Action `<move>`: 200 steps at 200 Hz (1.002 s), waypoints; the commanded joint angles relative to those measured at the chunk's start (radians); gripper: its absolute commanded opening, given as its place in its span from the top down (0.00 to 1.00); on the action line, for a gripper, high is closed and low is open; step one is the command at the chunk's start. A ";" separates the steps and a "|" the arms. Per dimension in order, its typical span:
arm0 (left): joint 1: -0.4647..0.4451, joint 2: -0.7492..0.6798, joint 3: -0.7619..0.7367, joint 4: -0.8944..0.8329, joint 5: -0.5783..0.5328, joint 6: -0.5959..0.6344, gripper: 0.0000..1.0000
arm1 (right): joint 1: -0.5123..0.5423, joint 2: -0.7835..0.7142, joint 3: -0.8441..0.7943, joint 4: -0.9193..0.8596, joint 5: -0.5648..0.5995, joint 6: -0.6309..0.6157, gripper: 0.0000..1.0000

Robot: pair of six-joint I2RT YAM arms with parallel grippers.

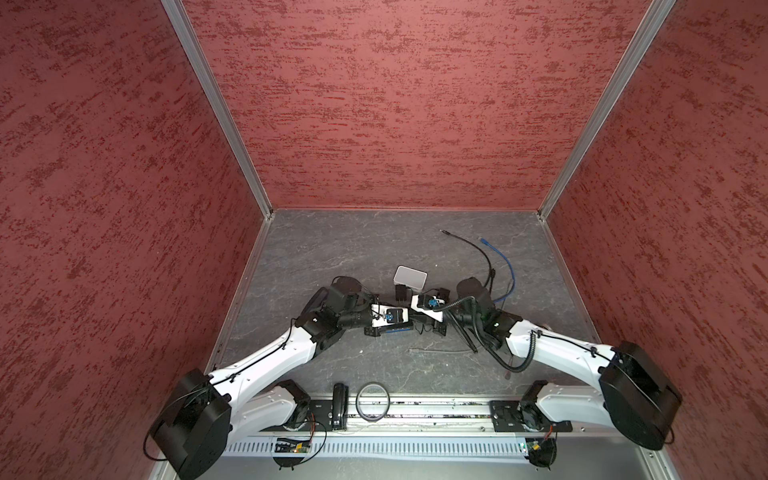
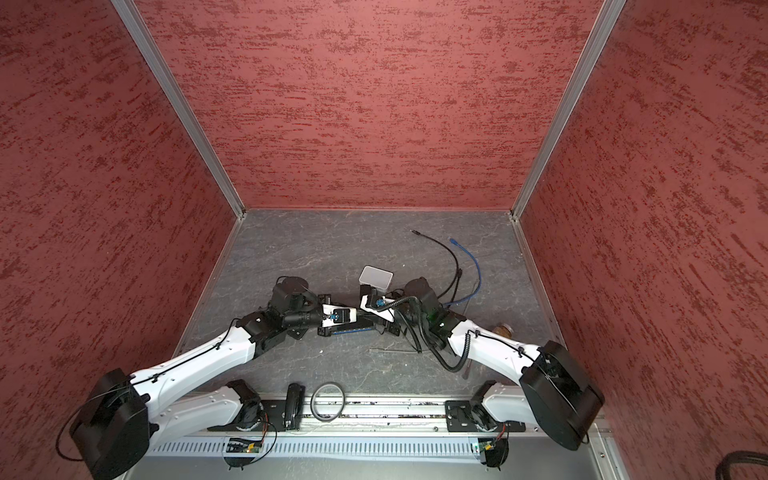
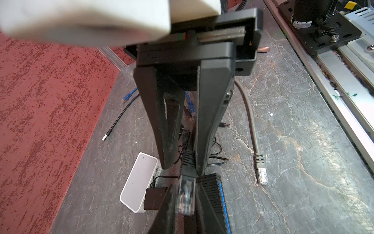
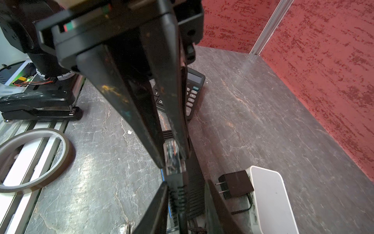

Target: Insert the plug into the switch port

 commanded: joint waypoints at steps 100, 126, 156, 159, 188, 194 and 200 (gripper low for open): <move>0.016 -0.002 -0.036 0.145 -0.092 -0.108 0.41 | 0.006 0.024 0.001 0.020 0.029 0.103 0.89; 0.025 -0.022 -0.041 0.129 -0.153 -0.107 0.35 | 0.006 0.052 0.006 -0.004 0.095 0.247 0.91; 0.040 -0.016 -0.025 0.045 -0.183 -0.070 0.34 | 0.007 0.049 -0.025 0.003 0.158 0.409 0.92; 0.041 -0.014 -0.024 0.042 -0.187 -0.071 0.34 | 0.007 0.047 -0.030 0.006 0.163 0.423 0.92; 0.050 0.054 0.037 -0.084 -0.166 -0.087 0.33 | 0.021 0.016 -0.080 -0.002 0.189 0.516 0.91; 0.042 0.069 0.039 -0.083 -0.168 -0.086 0.33 | 0.028 0.009 -0.088 -0.009 0.194 0.520 0.91; 0.039 0.082 0.037 -0.077 -0.170 -0.084 0.33 | 0.035 0.004 -0.092 -0.024 0.198 0.523 0.91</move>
